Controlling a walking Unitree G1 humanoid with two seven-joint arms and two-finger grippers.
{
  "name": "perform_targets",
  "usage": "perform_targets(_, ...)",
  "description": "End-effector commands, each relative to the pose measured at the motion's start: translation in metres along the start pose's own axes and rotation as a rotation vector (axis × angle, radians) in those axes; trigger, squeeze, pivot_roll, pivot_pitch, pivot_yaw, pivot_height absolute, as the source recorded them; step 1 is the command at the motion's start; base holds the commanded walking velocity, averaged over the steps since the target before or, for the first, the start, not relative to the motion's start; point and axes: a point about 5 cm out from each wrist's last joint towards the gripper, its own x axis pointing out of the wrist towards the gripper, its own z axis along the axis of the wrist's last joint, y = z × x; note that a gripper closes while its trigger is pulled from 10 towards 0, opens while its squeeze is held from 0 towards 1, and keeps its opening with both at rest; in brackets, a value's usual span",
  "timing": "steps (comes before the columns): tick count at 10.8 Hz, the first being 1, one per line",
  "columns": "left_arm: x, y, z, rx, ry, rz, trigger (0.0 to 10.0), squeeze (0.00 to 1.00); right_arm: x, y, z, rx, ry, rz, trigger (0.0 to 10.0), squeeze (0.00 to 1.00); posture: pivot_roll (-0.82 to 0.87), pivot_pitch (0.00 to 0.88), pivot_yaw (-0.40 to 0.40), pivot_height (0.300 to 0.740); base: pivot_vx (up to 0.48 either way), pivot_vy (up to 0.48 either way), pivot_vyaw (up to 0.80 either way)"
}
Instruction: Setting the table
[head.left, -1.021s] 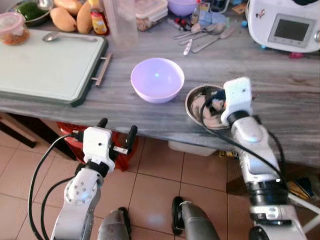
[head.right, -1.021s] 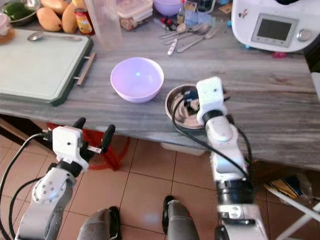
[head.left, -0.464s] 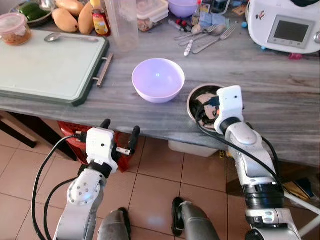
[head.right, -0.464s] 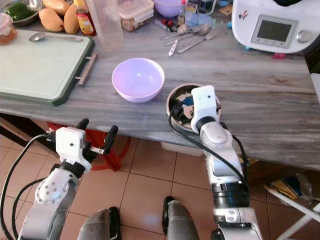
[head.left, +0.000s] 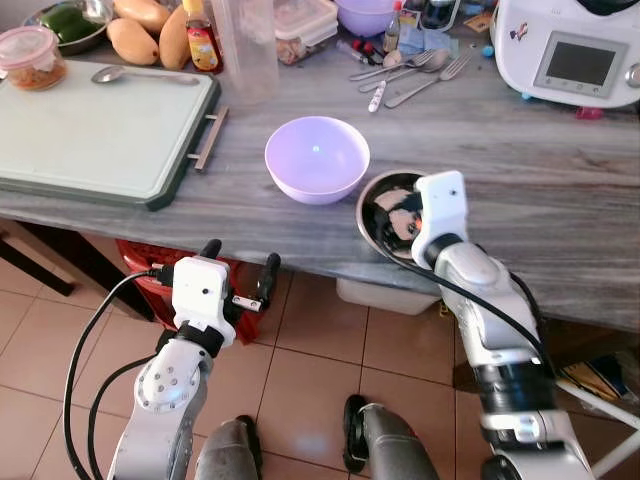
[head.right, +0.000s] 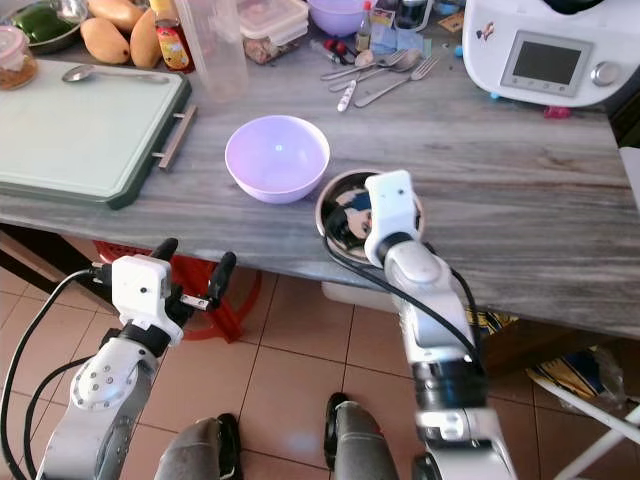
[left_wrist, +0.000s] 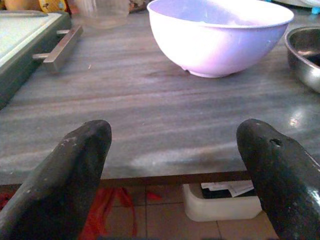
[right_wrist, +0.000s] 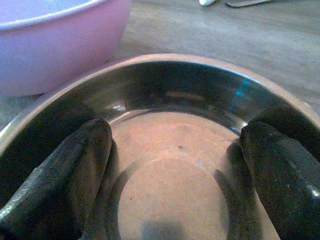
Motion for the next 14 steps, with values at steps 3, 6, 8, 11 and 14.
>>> perform_targets(3, -0.005, -0.002, -0.002, -0.002, 0.015, -0.004, 10.0, 0.00, 0.008, 0.001, 0.000, -0.002, 0.009, 0.011, 10.0, 0.00, 0.01, 0.205, -0.020, 0.740, 0.000, 0.000, 0.00)
perform_targets(6, -0.006, -0.002, -0.003, -0.001, 0.019, -0.006, 10.0, 0.00, 0.015, 0.000, 0.000, 0.001, 0.003, 0.017, 10.0, 0.00, 0.02, 0.211, -0.018, 0.740, 0.000, 0.000, 0.00)
perform_targets(8, -0.007, -0.002, -0.003, 0.001, 0.022, -0.002, 10.0, 0.00, 0.014, -0.003, 0.009, 0.005, -0.037, 0.020, 10.0, 0.00, 0.02, 0.210, -0.020, 0.740, 0.000, 0.000, 0.00)
perform_targets(11, -0.006, 0.000, -0.003, 0.000, 0.021, 0.004, 10.0, 0.00, 0.003, -0.014, 0.012, -0.018, -0.096, -0.020, 10.0, 0.00, 0.01, 0.205, -0.020, 0.740, 0.000, 0.000, 0.00)
perform_targets(14, -0.005, 0.001, -0.003, -0.009, 0.016, 0.020, 10.0, 0.00, -0.007, -0.017, 0.033, -0.022, -0.270, -0.029, 10.0, 0.00, 0.01, 0.194, -0.020, 0.740, 0.000, 0.000, 0.00)
